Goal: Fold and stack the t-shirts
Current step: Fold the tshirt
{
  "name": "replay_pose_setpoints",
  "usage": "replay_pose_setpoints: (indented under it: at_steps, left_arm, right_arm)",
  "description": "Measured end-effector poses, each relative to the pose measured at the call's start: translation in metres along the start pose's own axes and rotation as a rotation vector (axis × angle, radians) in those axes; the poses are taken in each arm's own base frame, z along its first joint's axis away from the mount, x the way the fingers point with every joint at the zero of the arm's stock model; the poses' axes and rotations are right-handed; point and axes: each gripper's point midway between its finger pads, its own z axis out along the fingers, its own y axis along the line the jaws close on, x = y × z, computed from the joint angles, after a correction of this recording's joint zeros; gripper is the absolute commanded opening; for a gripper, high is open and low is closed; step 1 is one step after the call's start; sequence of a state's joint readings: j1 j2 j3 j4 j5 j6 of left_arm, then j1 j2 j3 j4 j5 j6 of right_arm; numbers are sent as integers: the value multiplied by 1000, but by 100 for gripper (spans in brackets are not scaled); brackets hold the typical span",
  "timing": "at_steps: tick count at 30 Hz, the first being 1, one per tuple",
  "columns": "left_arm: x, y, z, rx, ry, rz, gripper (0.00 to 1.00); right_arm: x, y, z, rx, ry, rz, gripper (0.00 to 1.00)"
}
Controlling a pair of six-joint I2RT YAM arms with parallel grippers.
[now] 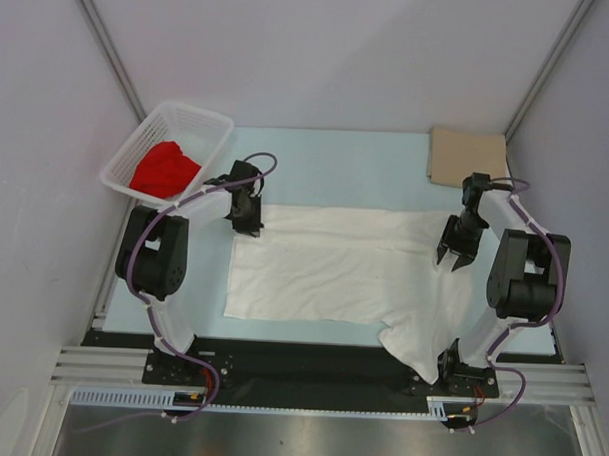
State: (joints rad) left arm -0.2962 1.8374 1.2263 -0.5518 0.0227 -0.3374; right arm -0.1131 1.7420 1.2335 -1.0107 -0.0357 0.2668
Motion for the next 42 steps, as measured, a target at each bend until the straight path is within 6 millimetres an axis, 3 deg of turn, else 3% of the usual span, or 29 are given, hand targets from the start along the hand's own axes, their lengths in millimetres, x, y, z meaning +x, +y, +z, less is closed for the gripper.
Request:
replay_pose_setpoints:
  at_steps: [6,11,13,18,21,26,33,34,37,39,42]
  left_arm:
    - [7,0,3,9,15,-3,15]
    - [12,1,5,10,23,-3,15]
    - [12,1,6,10,25,-3,15]
    - [12,1,6,11,25,-3,15]
    - [12,1,6,10,24,-2,15]
    - [12,3,6,3,23,4,15]
    - [12,3,7,0,24,5,14]
    - [12,3,7,0,24,5,14]
    - [12,3,9,0,25,5,14]
    - [12,3,10,1,24,5,14]
    - [11,3,10,2,19,5,14]
  right_arm:
    - [3,17,13,-5,-31,-75,43]
    - [-6,20,16,-21,-71,-65,36]
    - [-10,24,15,-42,-93,-46,24]
    - [-19,27,7,-143,-147,85,4]
    - [-31,27,3,-218,-155,186,0]
    - [-56,32,-12,-367,-149,343,0]
    - [-103,75,-10,-640,-63,557,1]
    - [-108,80,-7,-674,-41,602,13]
    - [-124,95,-6,-762,-1,700,31]
    - [-129,98,-9,-788,4,719,40]
    - [-134,94,-21,-743,-20,658,45]
